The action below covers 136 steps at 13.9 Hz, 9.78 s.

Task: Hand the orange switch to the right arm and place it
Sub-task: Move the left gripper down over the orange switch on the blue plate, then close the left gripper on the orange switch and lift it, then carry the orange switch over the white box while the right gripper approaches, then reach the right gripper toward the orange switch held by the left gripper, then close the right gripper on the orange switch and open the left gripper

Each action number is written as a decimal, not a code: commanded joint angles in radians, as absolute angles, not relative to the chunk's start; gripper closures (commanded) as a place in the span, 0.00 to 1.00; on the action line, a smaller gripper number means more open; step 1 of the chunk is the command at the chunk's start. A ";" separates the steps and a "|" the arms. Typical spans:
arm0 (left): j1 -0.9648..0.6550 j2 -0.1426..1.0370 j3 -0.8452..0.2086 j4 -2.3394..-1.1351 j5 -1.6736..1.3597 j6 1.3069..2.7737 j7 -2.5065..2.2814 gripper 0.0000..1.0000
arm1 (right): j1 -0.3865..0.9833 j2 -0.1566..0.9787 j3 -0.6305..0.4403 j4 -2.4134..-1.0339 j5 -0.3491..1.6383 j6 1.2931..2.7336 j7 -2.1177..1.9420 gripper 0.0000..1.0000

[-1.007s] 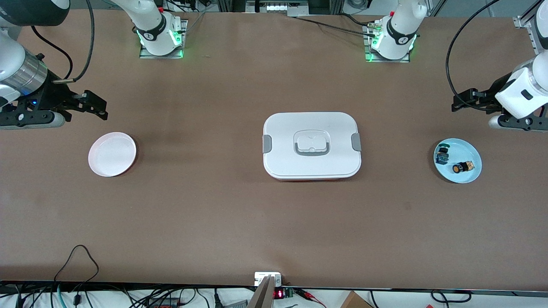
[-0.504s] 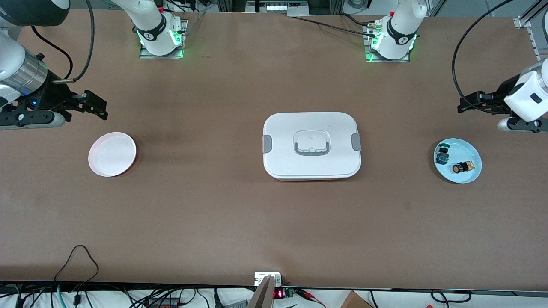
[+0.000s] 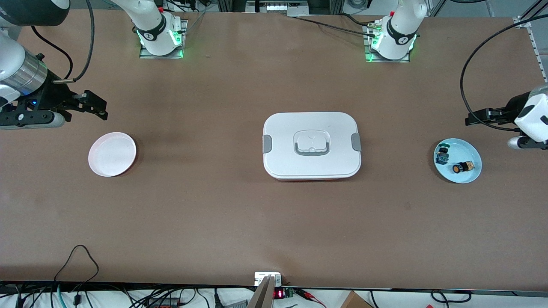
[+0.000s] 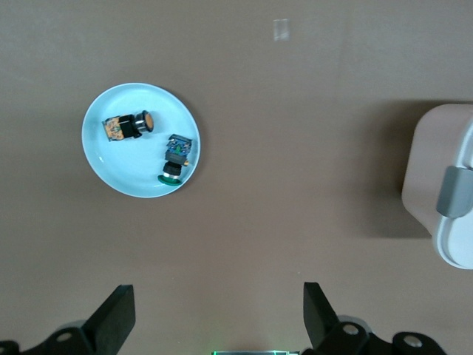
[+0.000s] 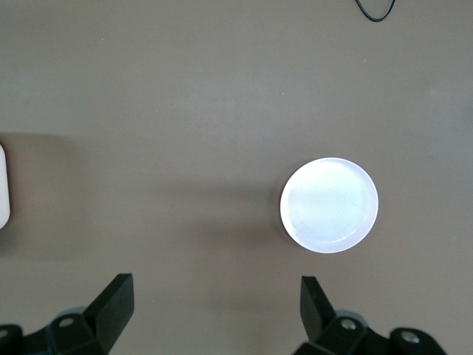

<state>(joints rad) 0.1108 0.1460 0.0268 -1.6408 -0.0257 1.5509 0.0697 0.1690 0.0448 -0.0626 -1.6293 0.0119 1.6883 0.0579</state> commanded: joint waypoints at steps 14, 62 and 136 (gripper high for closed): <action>0.319 0.423 0.023 -1.730 0.038 1.889 0.055 0.00 | 0.167 0.046 -0.063 -1.617 0.009 1.683 0.058 0.00; 0.333 0.578 -0.107 -1.411 -0.305 1.505 0.705 0.62 | 0.170 0.046 -0.063 -1.617 0.003 1.687 0.052 0.00; 0.166 0.680 -0.387 -1.496 -1.163 1.692 1.687 0.66 | 0.831 0.802 -0.064 -1.253 2.310 2.579 -0.457 0.38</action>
<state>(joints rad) 0.1651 0.6871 -0.3860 -1.4823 -1.1232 1.6845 1.6542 0.8145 0.7718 -0.0540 -1.3064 2.2885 2.5500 -0.4535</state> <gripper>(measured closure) 0.282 0.291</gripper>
